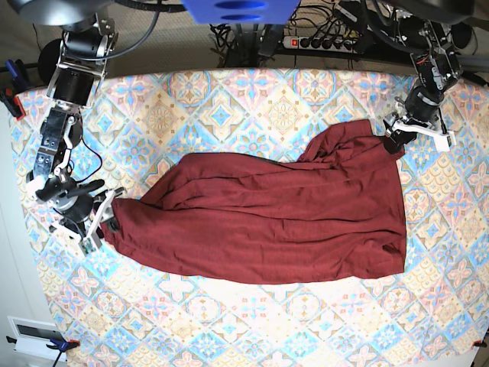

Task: Layout the t-shirt on the table in an organized manner, then fold the t-shirt properly
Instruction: 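Release the shirt and regrasp its corners with both grippers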

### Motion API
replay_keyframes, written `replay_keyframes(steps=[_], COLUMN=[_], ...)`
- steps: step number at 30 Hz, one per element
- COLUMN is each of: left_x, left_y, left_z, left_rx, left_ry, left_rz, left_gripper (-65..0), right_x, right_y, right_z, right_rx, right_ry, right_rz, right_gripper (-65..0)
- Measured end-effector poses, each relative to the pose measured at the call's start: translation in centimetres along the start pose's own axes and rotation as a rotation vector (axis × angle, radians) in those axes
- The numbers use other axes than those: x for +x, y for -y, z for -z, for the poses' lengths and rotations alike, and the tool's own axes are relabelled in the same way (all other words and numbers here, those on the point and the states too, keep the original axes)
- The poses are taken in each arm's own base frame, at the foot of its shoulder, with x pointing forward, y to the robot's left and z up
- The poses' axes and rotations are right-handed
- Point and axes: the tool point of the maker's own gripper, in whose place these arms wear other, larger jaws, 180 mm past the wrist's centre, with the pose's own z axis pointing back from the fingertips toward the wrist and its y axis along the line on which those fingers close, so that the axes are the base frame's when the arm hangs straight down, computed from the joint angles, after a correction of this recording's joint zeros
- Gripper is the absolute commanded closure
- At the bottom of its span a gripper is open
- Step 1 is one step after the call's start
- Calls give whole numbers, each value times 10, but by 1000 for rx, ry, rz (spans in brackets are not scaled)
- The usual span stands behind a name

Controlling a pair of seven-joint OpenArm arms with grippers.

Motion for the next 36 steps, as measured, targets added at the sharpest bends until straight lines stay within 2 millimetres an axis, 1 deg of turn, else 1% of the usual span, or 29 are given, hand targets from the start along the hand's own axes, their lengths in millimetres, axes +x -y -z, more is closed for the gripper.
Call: replay_keyframes(steps=[2, 4, 10, 13, 15, 16, 17, 18, 20, 21, 22, 23, 25, 26, 27, 28, 30, 33, 34, 36], left_x=[-13, -29, -34, -52, -63, -67, -69, -69, -64, -63, -59, -53, -46, -36, -20, -5, 26, 64, 72, 81], left_y=[-3, -4, 7, 35, 50, 54, 56, 55, 47, 45, 39, 35, 25, 14, -2, -14, -32, -36, -34, -36], left_z=[6, 17, 40, 57, 63, 64, 65, 66, 65, 64, 62, 61, 56, 52, 45, 39, 27, 19, 16, 13], left_rx=[-1, 7, 4, -54, -84, -92, -90, -83, -68, -65, -55, -53, -43, -20, 20, 45, 87, 95, 88, 90], left_ry=[-20, -52, -28, -83, -118, -132, -133, -133, -132, -138, -149, -149, -183, -179, -156, -133, -98, -35, -22, -21], left_rz=[-47, -108, -135, -91, -56, -42, -24, -18, 12, 19, 46, 56, 108, 130, 139, 150, 196, 229, 235, 263], left_gripper=[-330, -330, -330, -315, -266, -228, -169, -112, 0, 0, 0, -9, 0, 0, 0, 0, 0, 0, 0, 0], right_x=[-7, -9, -2, -1, -5, -7, -11, -15, -23, -27, -30, -34, -44, -51, -61, -68, -74, -69, -68, -69], right_y=[-3, -5, -7, -8, -10, -11, -13, -12, -5, -1, 3, 3, -4, -11, -18, -22, -30, -32, -32, -32], right_z=[0, -1, -9, -11, -11, -11, -12, -13, -17, -20, -22, -23, -23, -21, -21, -22, -23, -22, -22, -22], right_rx=[6, 7, -6, -8, -5, -2, 2, -1, -21, -33, -46, -44, -30, -15, 3, 17, 56, 71, 71, 72], right_ry=[-18, -21, -9, -4, -10, -15, -19, -24, -30, -41, -45, -53, -71, -86, -111, -137, -150, -135, -134, -139], right_rz=[3, 0, -29, -35, -36, -36, -31, -20, 7, 14, 23, 23, 25, 29, 36, 47, 78, 90, 90, 91], right_gripper=[-227, -227, -227, -227, -227, -227, -227, -227, -227, -227, -227, -227, -227, -229, -229, -229, -229, -229, -229, -229])
